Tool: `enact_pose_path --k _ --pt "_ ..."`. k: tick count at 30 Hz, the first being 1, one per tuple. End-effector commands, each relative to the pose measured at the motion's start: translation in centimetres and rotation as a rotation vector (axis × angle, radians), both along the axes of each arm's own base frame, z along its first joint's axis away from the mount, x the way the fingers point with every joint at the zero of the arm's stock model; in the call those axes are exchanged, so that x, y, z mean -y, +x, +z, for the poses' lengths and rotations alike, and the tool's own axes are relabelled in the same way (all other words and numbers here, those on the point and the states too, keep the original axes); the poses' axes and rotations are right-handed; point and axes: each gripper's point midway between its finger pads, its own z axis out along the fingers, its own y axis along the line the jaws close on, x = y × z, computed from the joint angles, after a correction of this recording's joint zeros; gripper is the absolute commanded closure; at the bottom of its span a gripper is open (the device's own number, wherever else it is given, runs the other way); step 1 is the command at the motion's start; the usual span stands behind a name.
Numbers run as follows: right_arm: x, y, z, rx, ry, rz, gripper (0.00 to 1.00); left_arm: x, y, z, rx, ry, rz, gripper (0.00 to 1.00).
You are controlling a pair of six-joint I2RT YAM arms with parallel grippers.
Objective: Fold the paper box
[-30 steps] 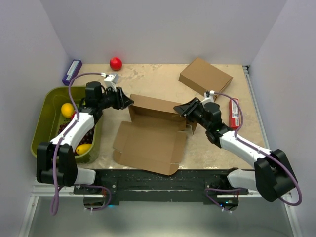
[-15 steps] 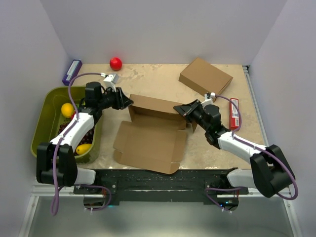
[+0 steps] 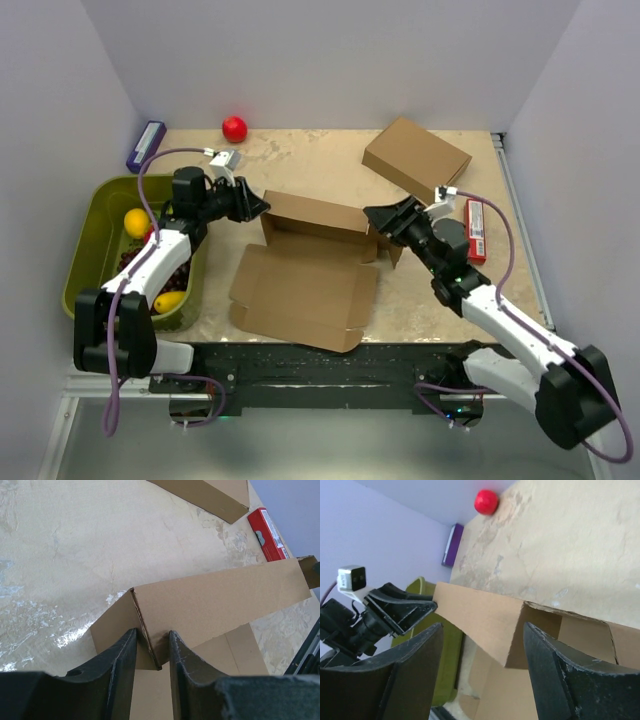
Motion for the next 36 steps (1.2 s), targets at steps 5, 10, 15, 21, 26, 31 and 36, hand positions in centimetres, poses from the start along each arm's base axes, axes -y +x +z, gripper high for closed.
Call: enact_pose_path --k 5,10,15,21,26,31,36 --pt "1.4 -3.3 0.9 0.168 -0.34 0.018 0.38 -0.8 -1.3 -3.1 -0.101 0.041 0.026 0.66" --pt "-5.2 -7.0 -2.6 0.14 -0.562 0.182 0.4 -0.8 -1.3 -2.9 -0.094 0.042 0.023 0.66" --pt "-8.1 -7.3 -5.3 0.125 -0.615 0.258 0.43 -1.0 -1.3 -2.9 -0.091 0.052 0.031 0.66" --pt "-7.3 -6.2 -11.5 0.017 -0.742 0.229 0.52 -1.1 -1.2 -3.1 -0.091 0.062 0.037 0.67" --pt "-4.2 -3.9 -13.9 -0.085 -0.712 0.149 0.53 -1.3 -1.1 -3.2 -0.094 0.069 0.041 0.66" --pt "-1.0 -1.0 -13.3 -0.108 -0.732 0.042 0.52 -1.2 -1.1 -3.3 -0.095 0.07 0.039 0.67" --pt "1.7 0.3 -13.0 -0.124 -0.755 -0.025 0.5 -1.3 -1.0 -3.3 -0.092 0.075 0.043 0.66"
